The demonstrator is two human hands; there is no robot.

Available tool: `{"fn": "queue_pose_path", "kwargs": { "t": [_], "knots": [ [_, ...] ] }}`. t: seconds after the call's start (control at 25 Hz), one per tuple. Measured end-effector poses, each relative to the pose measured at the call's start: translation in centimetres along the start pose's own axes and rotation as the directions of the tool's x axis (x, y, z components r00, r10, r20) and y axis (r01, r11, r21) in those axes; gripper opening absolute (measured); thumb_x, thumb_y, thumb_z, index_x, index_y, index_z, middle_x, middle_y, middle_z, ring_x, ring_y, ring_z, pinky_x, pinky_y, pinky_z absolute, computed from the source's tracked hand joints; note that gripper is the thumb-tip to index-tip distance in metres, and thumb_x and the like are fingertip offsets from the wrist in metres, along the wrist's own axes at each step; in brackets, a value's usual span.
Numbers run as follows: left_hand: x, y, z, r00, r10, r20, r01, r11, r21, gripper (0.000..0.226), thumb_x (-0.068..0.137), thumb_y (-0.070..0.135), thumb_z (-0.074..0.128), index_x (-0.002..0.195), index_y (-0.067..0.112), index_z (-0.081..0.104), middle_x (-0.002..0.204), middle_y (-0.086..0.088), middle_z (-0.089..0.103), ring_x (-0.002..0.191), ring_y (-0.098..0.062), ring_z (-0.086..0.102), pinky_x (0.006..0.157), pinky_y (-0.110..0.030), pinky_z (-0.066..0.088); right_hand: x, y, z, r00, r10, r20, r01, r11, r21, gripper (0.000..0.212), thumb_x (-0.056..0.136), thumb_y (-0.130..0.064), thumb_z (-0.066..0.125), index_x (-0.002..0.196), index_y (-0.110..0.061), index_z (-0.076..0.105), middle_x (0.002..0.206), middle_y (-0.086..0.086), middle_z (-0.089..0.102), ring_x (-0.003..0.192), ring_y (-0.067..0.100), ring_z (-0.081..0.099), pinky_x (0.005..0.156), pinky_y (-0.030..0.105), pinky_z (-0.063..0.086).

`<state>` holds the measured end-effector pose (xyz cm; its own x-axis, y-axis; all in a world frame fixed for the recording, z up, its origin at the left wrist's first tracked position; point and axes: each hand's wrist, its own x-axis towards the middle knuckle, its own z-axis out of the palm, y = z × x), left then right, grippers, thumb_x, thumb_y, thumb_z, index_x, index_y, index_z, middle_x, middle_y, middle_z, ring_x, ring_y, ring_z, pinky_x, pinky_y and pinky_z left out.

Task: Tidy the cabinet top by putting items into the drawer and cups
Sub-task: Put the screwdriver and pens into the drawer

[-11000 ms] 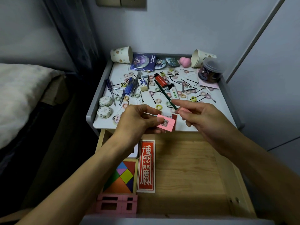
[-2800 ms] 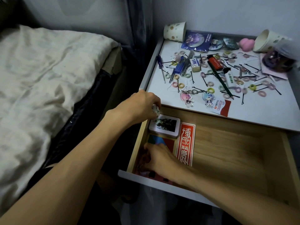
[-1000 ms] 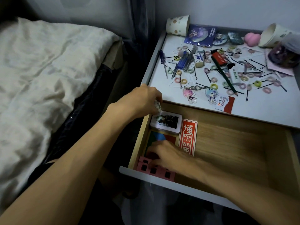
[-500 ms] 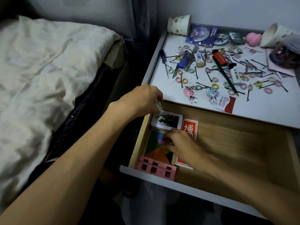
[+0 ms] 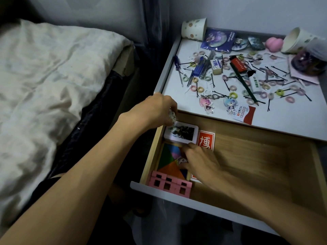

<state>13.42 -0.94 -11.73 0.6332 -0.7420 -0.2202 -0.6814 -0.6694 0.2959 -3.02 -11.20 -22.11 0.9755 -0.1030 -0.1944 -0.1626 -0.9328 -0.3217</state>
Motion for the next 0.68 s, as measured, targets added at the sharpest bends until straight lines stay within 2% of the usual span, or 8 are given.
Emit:
{"fn": "queue_pose_path", "kwargs": {
  "t": [0.16, 0.24, 0.32, 0.44, 0.56, 0.68],
  "knots": [
    [0.0, -0.2, 0.2, 1.0, -0.001, -0.003, 0.001, 1.0, -0.001, 0.034, 0.078, 0.027, 0.077, 0.11, 0.031, 0.067, 0.113, -0.005, 0.059, 0.095, -0.022, 0.062, 0.079, -0.035, 0.057, -0.2, -0.3, 0.2, 0.999, -0.021, 0.037, 0.018, 0.997, 0.075, 0.033, 0.092, -0.029, 0.063, 0.123, -0.024, 0.05, 0.12, -0.003, 0.058, 0.104, 0.011, 0.061, 0.077, 0.016, 0.041],
    [0.1, -0.2, 0.3, 1.0, -0.001, -0.006, 0.001, 1.0, -0.002, 0.034, 0.078, 0.027, 0.077, 0.109, 0.03, 0.067, 0.113, -0.005, 0.06, 0.095, -0.022, 0.062, 0.079, -0.038, 0.058, 0.1, -0.3, 0.0, 0.998, 0.022, 0.066, -0.037, 0.971, 0.238, 0.027, 0.09, -0.023, 0.067, 0.115, -0.022, 0.058, 0.114, -0.004, 0.061, 0.1, 0.007, 0.061, 0.078, 0.014, 0.045],
    [0.1, -0.2, 0.3, 1.0, -0.002, -0.004, 0.002, 1.0, -0.003, 0.033, 0.078, 0.027, 0.077, 0.109, 0.031, 0.067, 0.112, -0.005, 0.06, 0.094, -0.023, 0.063, 0.079, -0.038, 0.058, 0.6, -0.3, -0.5, 0.996, 0.05, 0.078, -0.079, 0.897, 0.434, 0.021, 0.086, -0.02, 0.071, 0.106, -0.019, 0.065, 0.103, -0.006, 0.066, 0.095, 0.004, 0.064, 0.076, 0.013, 0.05],
    [0.2, -0.2, 0.3, 1.0, -0.007, -0.001, 0.007, 1.0, -0.003, 0.034, 0.078, 0.027, 0.077, 0.11, 0.031, 0.067, 0.113, -0.005, 0.059, 0.094, -0.023, 0.062, 0.078, -0.036, 0.057, 1.0, -1.2, -1.3, 0.986, -0.018, 0.163, -0.087, 0.786, 0.612, 0.02, 0.082, -0.021, 0.075, 0.101, -0.021, 0.068, 0.094, -0.011, 0.067, 0.086, -0.003, 0.063, 0.077, 0.014, 0.053],
    [0.2, -0.3, 0.3, 1.0, -0.002, -0.001, 0.002, 1.0, -0.001, 0.034, 0.078, 0.027, 0.076, 0.111, 0.031, 0.067, 0.113, -0.006, 0.059, 0.094, -0.023, 0.063, 0.078, -0.034, 0.056, 0.8, -2.5, -0.7, 0.966, -0.127, 0.226, -0.038, 0.793, 0.608, 0.02, 0.083, -0.021, 0.075, 0.102, -0.019, 0.069, 0.094, -0.013, 0.066, 0.084, -0.005, 0.062, 0.075, 0.012, 0.051],
    [0.3, -0.3, 0.4, 1.0, 0.002, -0.006, -0.002, 1.0, 0.004, 0.035, 0.079, 0.028, 0.077, 0.112, 0.03, 0.067, 0.115, -0.005, 0.059, 0.095, -0.022, 0.063, 0.079, -0.034, 0.057, 0.8, -3.0, 0.3, 0.958, -0.166, 0.234, 0.009, 0.833, 0.554, 0.017, 0.085, -0.022, 0.073, 0.102, -0.02, 0.069, 0.095, -0.011, 0.066, 0.086, -0.004, 0.062, 0.073, 0.011, 0.05]
  ]
}}
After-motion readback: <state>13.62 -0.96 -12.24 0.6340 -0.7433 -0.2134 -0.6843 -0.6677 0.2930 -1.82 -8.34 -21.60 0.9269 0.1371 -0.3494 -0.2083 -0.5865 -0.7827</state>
